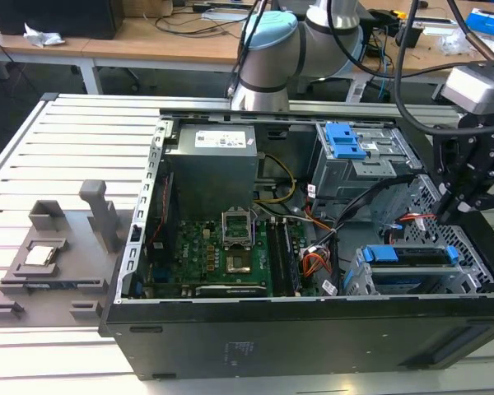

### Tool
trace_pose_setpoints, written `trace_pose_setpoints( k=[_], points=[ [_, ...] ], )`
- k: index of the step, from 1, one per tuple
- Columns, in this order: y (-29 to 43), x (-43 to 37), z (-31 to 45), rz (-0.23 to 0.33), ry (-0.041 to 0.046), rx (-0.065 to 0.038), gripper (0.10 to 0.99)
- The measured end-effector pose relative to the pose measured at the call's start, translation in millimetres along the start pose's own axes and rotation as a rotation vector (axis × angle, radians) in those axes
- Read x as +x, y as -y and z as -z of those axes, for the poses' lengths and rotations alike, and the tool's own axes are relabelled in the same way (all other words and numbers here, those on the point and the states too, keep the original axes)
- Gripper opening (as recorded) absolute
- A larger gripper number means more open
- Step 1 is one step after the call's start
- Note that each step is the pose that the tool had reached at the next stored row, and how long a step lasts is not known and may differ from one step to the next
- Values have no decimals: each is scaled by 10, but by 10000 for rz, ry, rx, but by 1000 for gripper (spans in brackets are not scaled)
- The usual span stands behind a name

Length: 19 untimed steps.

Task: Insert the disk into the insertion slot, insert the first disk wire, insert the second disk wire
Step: 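Insert the first disk wire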

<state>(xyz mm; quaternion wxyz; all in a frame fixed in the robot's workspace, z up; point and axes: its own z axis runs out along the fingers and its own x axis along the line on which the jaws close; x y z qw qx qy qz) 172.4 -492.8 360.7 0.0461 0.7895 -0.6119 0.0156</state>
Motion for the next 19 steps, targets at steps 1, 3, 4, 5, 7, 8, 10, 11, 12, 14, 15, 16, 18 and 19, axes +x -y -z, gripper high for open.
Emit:
trace_pose_setpoints(
  k=[1, 3, 4, 5, 7, 8, 10, 11, 12, 14, 15, 16, 18, 19],
  points=[
    [-28, 16, -3, 1, 3, 5, 176],
    [-115, 121, -17, 1, 3, 11, 176],
    [-171, 195, -28, 1, 3, 12, 176],
    [-199, 244, -36, 0, 3, 12, 176],
    [-231, 306, -44, 1, 2, 12, 176],
    [-253, 347, -51, 1, 4, 13, 176],
    [-293, 419, -61, 1, 2, 12, 176],
    [-307, 444, -66, 1, 3, 12, 176],
    [-324, 479, -72, 1, 3, 13, 176],
    [-357, 543, -82, 1, 4, 13, 176],
    [-360, 549, -83, 2, 4, 13, 176],
    [-360, 549, -82, 3, 3, 13, 176],
    [-361, 550, -82, 1, 3, 13, 176],
    [-361, 550, -82, -4, 3, 12, 176]
  ],
)
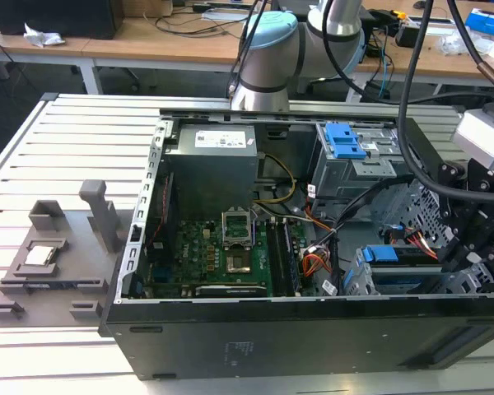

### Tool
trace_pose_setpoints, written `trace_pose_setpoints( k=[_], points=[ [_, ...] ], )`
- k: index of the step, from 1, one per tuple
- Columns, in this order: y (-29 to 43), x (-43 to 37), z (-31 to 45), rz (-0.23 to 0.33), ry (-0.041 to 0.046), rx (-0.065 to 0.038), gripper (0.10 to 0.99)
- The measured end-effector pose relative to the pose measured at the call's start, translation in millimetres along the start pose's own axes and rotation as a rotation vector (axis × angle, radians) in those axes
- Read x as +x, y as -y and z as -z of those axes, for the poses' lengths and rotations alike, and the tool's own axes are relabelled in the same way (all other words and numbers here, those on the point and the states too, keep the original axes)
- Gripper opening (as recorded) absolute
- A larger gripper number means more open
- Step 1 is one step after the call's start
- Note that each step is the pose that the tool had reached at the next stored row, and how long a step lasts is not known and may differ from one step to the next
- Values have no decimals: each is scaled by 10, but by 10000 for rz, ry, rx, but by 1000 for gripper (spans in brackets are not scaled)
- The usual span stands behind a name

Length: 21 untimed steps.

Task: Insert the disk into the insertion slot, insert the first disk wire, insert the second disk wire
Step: 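Insert the first disk wire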

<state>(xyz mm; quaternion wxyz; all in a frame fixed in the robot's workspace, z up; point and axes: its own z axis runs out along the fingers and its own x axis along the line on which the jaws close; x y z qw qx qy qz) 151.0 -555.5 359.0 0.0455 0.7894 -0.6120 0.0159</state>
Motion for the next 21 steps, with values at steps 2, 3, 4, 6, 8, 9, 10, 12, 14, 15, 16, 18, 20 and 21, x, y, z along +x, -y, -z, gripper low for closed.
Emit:
trace_pose_setpoints(
  k=[2, 3, 4, 6, 8, 9, 10, 12, 14, 15, 16, 18, 20, 21],
  points=[
    [-1, 0, 0, -248, 12, -20, 176],
    [0, 0, -1, -519, 27, -42, 176],
    [0, 0, -1, -779, 40, -64, 176],
    [0, 0, -2, -1318, 69, -107, 176],
    [0, 0, -2, -1628, 86, -132, 176],
    [0, 0, -3, -1807, 95, -147, 176],
    [0, 0, -3, -1985, 104, -162, 176],
    [0, 0, -4, -2474, 131, -201, 176],
    [0, 0, -4, -2923, 154, -238, 176],
    [0, 0, -4, -3046, 160, -248, 176],
    [0, 0, -4, -3198, 168, -260, 176],
    [0, 0, -5, -3563, 188, -290, 176],
    [0, 0, -6, -4129, 218, -335, 176],
    [0, 0, -5, -4450, 234, -362, 176]
  ],
)
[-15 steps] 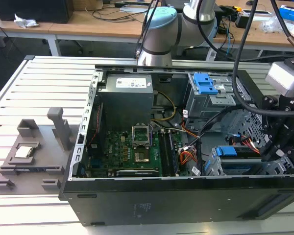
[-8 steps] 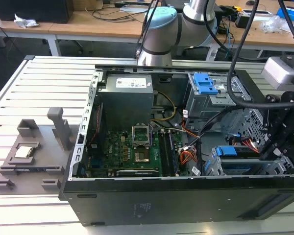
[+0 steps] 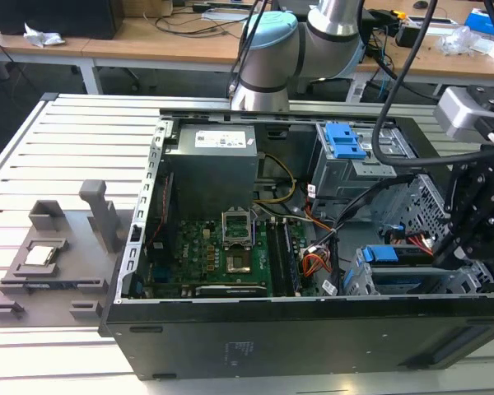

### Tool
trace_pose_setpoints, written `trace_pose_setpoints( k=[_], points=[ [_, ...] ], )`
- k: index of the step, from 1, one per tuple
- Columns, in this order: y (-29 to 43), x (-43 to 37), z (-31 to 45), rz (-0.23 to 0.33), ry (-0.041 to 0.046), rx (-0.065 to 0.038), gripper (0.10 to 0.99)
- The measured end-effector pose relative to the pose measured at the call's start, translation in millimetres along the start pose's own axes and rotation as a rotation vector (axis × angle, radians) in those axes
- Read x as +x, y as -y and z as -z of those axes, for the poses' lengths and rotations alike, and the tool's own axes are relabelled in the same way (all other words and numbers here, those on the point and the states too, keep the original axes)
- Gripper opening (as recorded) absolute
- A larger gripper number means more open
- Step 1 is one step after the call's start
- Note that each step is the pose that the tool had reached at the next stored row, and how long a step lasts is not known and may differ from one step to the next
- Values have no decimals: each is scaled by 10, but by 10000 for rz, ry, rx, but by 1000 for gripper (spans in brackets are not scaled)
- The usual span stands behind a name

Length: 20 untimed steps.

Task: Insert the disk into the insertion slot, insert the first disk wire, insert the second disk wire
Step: 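Insert the first disk wire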

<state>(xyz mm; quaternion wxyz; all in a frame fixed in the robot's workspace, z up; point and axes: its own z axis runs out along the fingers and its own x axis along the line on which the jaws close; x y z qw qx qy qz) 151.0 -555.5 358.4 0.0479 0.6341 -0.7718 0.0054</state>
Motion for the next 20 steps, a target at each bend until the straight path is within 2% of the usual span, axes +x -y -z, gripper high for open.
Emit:
trace_pose_setpoints(
  k=[2, 6, 7, 8, 10, 11, 16, 17, 18, 20],
  points=[
    [0, 0, -1, -282, 15, -22, 176],
    [0, 0, 0, -295, 16, -23, 176],
    [1, 2, 0, -291, 71, -36, 176],
    [2, 4, -1, -275, 266, -77, 176],
    [5, 21, -2, -252, 807, -191, 176],
    [5, 24, -2, -255, 934, -219, 176],
    [5, 24, -3, -260, 942, -221, 176],
    [5, 26, -2, -196, 1000, -231, 176],
    [6, 26, -2, -66, 1140, -258, 176],
    [4, 26, -3, 250, 1140, -255, 176]
  ],
)
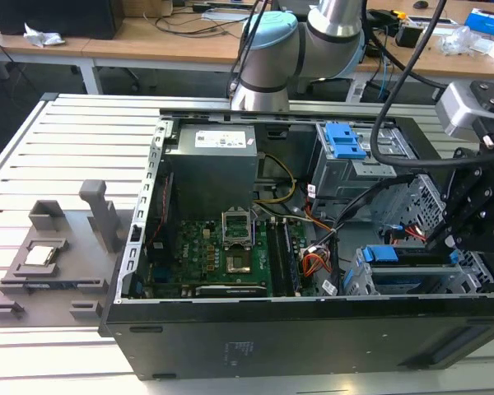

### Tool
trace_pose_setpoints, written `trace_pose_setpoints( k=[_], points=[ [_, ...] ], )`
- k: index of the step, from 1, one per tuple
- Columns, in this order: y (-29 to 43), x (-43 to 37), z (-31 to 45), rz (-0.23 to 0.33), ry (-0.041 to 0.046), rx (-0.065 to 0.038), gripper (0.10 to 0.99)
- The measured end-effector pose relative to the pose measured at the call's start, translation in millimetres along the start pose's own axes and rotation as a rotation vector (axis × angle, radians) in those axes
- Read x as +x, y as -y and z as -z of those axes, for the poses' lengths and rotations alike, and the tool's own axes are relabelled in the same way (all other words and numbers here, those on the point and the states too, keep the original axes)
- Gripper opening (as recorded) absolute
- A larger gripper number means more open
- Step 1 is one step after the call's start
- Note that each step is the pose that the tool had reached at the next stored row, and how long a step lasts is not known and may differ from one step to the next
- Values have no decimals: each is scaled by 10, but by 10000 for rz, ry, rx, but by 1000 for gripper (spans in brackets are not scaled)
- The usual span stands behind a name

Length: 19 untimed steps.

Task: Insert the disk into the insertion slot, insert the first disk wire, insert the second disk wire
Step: 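Insert the first disk wire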

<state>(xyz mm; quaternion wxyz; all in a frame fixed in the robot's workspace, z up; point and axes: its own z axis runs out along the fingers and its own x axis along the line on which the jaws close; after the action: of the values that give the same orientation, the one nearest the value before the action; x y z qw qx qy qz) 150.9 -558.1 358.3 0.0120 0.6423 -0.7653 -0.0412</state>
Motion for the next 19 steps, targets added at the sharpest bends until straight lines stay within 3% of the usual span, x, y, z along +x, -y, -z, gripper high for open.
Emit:
trace_pose_setpoints(
  k=[4, 7, 11, 19],
  points=[
    [2, 0, -7, 920, -74, -32, 176],
    [3, -1, -9, 959, -76, -33, 176],
    [23, -14, -88, 1174, -95, -40, 176],
    [64, -112, -132, 1705, -135, -59, 176]
  ],
)
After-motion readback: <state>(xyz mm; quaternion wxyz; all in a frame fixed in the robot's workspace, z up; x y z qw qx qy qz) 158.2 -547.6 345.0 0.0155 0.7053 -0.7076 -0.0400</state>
